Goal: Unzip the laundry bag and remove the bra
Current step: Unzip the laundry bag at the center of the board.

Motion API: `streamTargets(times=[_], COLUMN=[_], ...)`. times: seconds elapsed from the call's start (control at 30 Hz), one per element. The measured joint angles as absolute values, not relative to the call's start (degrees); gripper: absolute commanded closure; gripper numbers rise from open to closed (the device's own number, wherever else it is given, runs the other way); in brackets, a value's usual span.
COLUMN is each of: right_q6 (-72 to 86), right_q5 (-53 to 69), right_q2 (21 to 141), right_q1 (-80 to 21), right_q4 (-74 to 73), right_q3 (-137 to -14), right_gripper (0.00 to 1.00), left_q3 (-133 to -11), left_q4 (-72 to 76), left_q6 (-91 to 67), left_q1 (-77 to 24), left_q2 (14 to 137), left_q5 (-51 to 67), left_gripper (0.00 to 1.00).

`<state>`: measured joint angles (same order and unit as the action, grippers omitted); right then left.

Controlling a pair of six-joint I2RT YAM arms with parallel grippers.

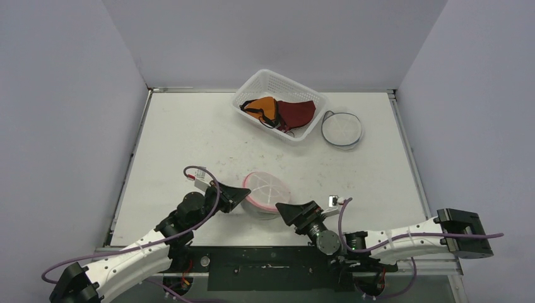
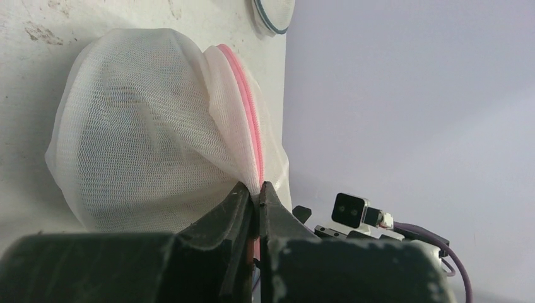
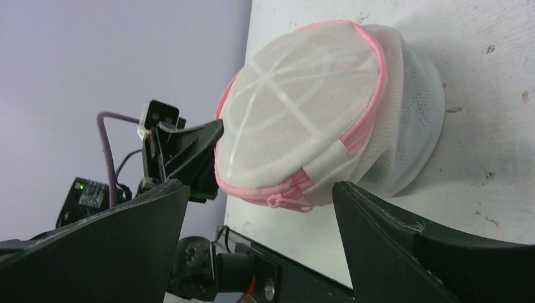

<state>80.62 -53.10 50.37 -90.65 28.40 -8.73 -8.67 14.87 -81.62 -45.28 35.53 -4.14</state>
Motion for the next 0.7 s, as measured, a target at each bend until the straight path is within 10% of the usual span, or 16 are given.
streamTargets(times=[0.33,0.6,0.7], right_q6=[87.3,87.9,86.3], right_q5=[-46.1,-41.6,-40.6], right_q2=[61.7,65.3,65.1], right_q1=[-81.5,-77.9,-77.5], right_q4=[34.1,36.3,35.4], right_q3=[-10.1,-12.0,-13.5], right_gripper=[0.23,0.88,0.95], left_q3=[-6.8,-6.3,-6.4], left_q4=[15.7,15.4,13.5], left_q6=[-80.3,-78.7,-77.5], left_q1=[-46.5,-47.5,-47.5], left_q2=[34.2,33.4,32.8], left_q5=[-6.7,-7.7,-8.2], left_gripper=[1.00,0.99,0.50])
